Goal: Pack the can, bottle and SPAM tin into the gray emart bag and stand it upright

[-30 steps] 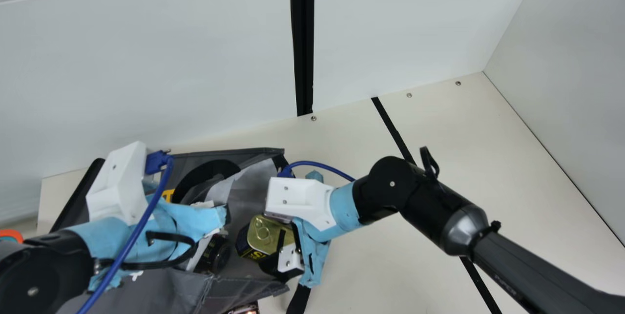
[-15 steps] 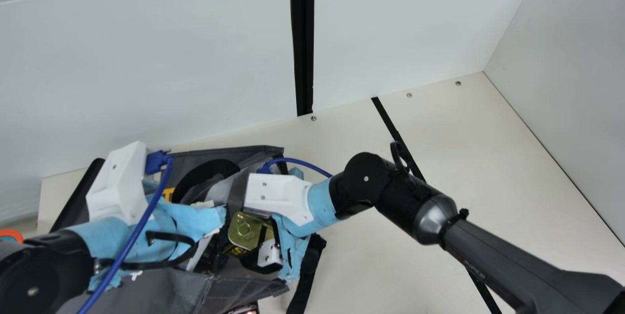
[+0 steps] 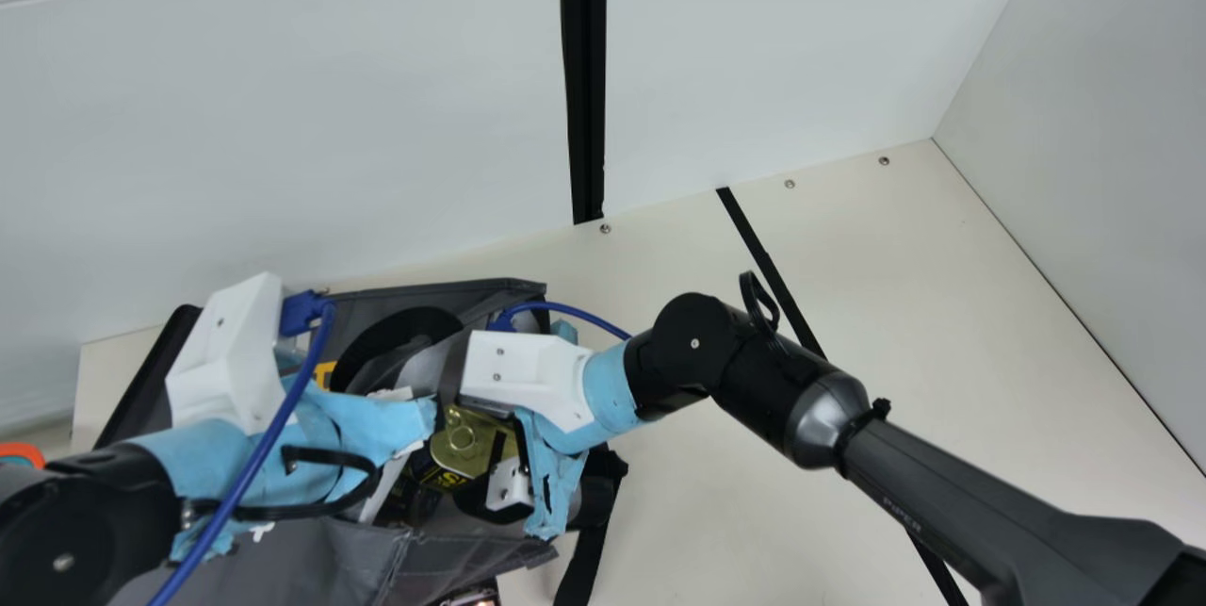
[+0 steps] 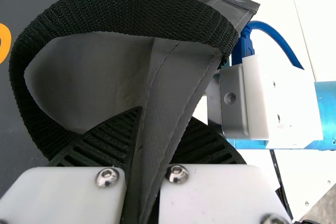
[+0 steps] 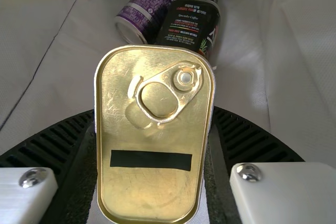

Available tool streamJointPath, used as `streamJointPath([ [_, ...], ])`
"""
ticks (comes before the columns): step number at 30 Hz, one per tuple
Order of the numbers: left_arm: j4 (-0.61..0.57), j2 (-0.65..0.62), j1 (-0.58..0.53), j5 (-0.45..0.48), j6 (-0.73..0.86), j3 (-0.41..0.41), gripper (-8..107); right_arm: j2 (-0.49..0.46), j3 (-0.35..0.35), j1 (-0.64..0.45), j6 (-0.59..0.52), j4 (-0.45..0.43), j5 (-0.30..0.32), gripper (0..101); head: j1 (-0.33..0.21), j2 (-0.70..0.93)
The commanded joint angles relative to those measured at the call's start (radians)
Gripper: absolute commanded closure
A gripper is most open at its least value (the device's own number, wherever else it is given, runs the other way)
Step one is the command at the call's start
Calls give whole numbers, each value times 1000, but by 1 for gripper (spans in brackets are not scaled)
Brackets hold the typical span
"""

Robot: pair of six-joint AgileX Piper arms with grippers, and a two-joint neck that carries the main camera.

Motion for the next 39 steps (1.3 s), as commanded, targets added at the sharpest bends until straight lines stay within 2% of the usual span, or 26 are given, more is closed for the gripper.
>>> streamJointPath([
  [1, 0, 0, 0, 0, 0, 0, 107, -1, -1, 0, 1, -3, 1, 38, -23, -1],
  [11, 0, 0, 0, 0, 0, 0, 107, -8, -6, -13, -8, -4, 17, 6, -23, -1],
  [24, 0, 0, 0, 0, 0, 0, 107, -42, -9, -64, -29, -2, 79, 6, -23, -1],
  [39, 0, 0, 0, 0, 0, 0, 107, -101, 1, -200, -64, 23, 192, 6, -23, -1],
])
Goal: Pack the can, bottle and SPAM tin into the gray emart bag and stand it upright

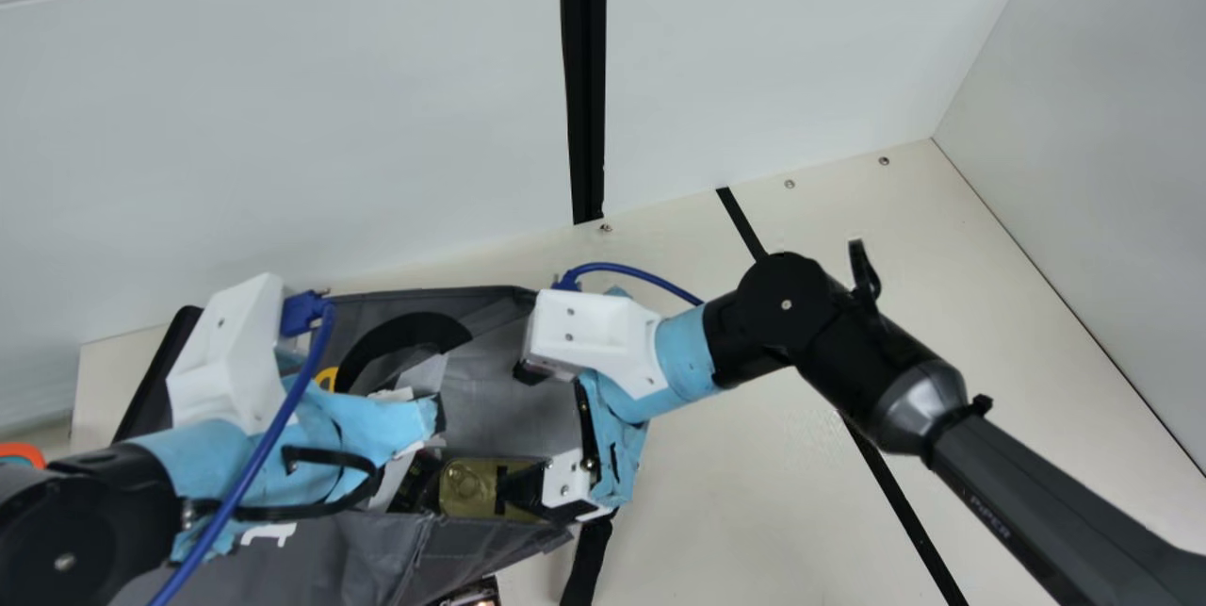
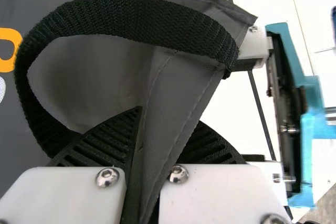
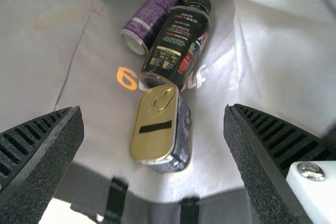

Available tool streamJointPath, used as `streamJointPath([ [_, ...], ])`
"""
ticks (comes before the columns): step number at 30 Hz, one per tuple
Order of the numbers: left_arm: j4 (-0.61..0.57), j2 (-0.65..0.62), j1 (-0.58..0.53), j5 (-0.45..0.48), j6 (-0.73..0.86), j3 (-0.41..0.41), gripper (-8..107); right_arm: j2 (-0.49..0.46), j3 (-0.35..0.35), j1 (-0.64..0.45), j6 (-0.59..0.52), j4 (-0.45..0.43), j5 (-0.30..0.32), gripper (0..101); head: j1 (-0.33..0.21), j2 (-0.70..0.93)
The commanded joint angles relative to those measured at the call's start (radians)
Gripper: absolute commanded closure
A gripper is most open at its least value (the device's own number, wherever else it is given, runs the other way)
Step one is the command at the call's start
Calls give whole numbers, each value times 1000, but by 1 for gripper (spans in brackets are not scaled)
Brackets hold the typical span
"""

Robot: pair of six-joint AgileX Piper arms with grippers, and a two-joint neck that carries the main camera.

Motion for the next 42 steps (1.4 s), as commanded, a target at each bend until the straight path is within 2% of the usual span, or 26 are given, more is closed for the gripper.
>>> streamJointPath([
  [1, 0, 0, 0, 0, 0, 0, 107, -6, 2, -25, -3, 3, 13, 6, -23, -1],
  [10, 0, 0, 0, 0, 0, 0, 107, -47, 10, -123, -19, 10, 72, 6, -23, -1],
  [16, 0, 0, 0, 0, 0, 0, 107, -78, 17, -172, -9, 6, 83, 6, -23, -1],
  [35, 0, 0, 0, 0, 0, 0, 107, -200, 44, -274, 160, -77, -15, 6, -23, -1],
  [42, 0, 0, 0, 0, 0, 0, 107, -254, 49, -315, 226, -123, -32, 6, -23, -1],
])
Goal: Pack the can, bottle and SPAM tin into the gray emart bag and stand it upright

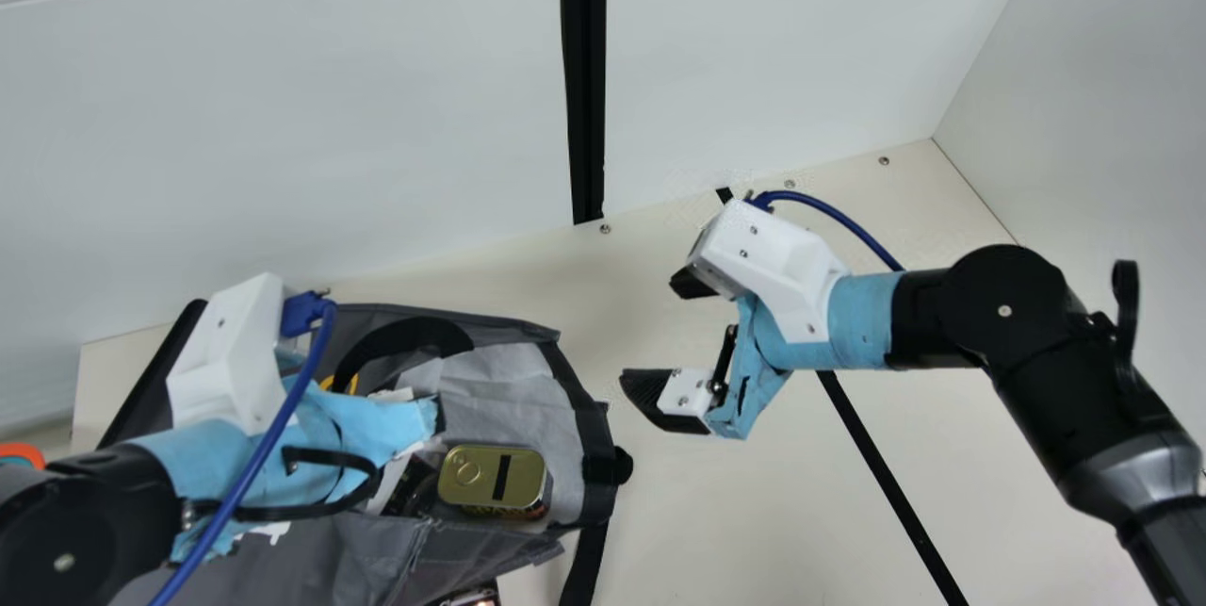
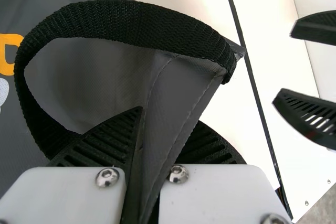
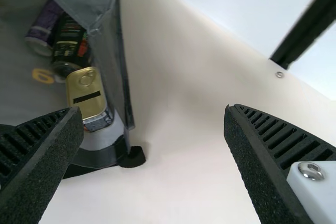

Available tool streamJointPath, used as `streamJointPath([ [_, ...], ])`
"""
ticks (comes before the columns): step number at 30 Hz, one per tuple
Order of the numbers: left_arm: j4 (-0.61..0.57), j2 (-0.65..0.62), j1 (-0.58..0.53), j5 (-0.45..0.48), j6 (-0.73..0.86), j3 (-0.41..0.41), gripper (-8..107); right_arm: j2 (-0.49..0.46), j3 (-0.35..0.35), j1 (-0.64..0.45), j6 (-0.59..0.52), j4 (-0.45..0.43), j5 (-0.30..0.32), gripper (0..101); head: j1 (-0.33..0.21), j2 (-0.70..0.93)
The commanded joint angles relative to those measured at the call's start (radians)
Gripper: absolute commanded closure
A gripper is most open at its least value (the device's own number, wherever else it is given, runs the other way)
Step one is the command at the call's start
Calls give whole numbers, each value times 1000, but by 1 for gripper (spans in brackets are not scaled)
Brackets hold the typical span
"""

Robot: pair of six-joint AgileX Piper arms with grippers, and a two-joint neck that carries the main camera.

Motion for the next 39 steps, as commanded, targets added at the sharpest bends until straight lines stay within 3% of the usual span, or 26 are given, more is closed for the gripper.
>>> streamJointPath([
  [1, 0, 0, 0, 0, 0, 0, 107, -16, 2, -13, 18, -16, -3, 6, -23, -1],
  [20, 0, 0, 0, 0, 0, 0, 107, -175, 29, -200, 137, -129, 23, 6, -23, -1],
  [39, 0, 0, 0, 0, 0, 0, 107, -299, 8, -336, 319, -323, 65, 6, -23, -1],
])
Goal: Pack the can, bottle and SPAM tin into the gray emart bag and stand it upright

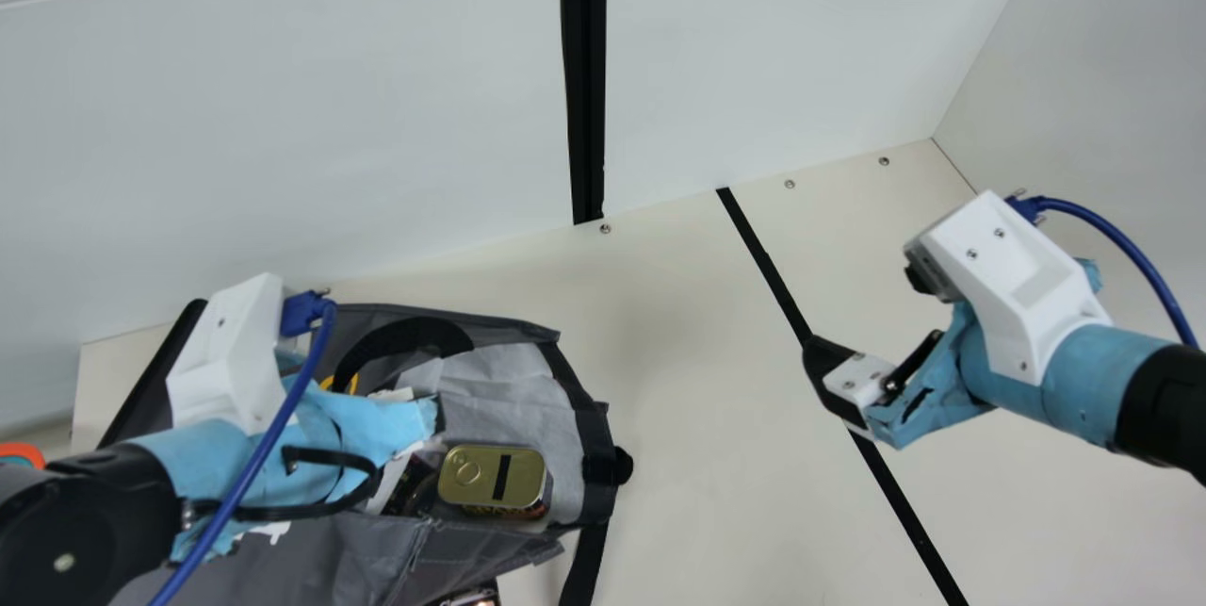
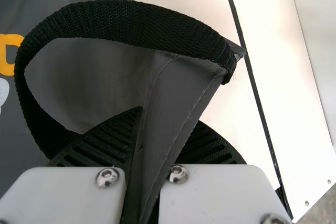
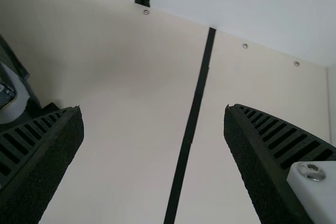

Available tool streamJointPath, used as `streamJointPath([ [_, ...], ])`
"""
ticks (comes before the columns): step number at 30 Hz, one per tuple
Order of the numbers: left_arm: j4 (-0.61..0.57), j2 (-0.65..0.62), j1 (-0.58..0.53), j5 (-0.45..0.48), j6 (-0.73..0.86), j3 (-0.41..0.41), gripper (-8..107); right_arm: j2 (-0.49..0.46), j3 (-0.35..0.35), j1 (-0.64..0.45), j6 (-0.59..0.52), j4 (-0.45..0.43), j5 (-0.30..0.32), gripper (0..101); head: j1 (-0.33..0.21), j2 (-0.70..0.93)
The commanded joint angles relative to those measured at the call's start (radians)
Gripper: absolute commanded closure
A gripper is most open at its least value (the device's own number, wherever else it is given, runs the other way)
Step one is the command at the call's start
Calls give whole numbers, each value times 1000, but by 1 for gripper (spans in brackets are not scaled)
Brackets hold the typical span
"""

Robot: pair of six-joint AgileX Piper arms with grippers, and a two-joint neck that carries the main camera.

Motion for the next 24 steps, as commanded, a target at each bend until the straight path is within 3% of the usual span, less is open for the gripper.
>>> streamJointPath([
  [1, 0, 0, 0, 0, 0, 0, 107, -9, -3, -8, 29, -29, 6, 6, -23, -2],
  [14, 0, 0, 0, 0, 0, 0, 107, -68, -49, -27, 200, -201, 63, 6, -23, -2],
  [24, 0, 0, 0, 0, 0, 0, 107, -87, -125, -1, 323, -328, 144, 6, -23, -2],
])
